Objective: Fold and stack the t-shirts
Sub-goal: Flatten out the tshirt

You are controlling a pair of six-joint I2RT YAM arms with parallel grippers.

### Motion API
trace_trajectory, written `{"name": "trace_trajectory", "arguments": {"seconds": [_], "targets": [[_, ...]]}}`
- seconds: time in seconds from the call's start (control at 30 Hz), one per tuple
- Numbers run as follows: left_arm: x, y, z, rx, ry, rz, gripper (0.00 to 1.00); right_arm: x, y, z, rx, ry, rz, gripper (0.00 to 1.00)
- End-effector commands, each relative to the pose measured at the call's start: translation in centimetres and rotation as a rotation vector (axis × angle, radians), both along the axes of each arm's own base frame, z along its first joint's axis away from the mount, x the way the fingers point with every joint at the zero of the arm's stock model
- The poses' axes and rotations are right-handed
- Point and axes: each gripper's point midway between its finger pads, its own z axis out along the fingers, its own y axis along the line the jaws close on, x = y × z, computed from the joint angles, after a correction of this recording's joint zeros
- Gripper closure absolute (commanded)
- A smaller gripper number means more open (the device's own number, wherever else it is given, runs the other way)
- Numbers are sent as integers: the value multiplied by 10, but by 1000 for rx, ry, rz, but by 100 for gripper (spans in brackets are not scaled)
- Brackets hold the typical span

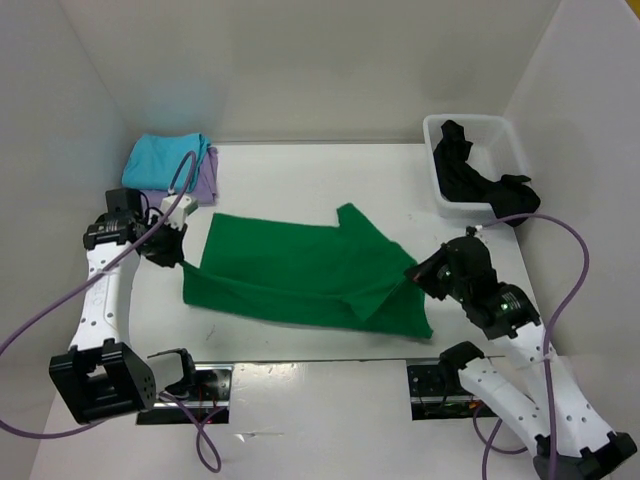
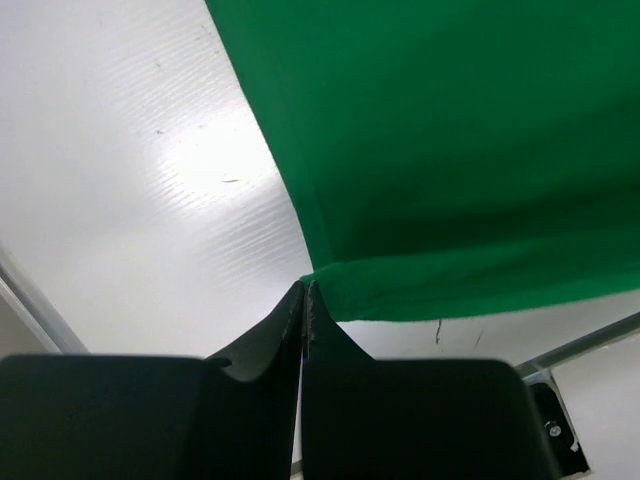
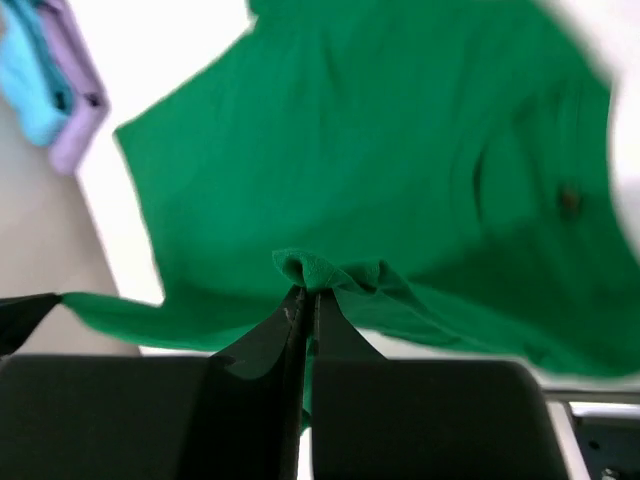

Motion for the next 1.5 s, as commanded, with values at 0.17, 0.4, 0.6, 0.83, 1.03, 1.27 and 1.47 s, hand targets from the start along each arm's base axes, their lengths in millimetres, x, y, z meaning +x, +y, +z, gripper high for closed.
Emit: {"name": "trace_trajectory", "arguments": {"seconds": [0.17,0.4,0.6,0.83,1.03,1.27,1.47], "targets": [[69,9,41,-35,-61,-30,100,94,9,31,-191,-10,56,100],[193,26,293,-101,-681,83,100,253,-28,235,-335,-380,-51,100],[164,12,415,-112,-1053,28,100,204,-60,416,-302,-835,-286,100],[174,0,362,-155,-909,-64,100,218,-47,372,-354,-689,-210,100],[160,-4,277,-104,-777,-141,100,206,-25,290,-456,-399,-173,100],[89,-18,104,-33,-442,-240,100,115,21,92,-409,-104,-8,100],[28,0,9,101,-126,-266,100,23,27,-5,-130,87,43,100]]}}
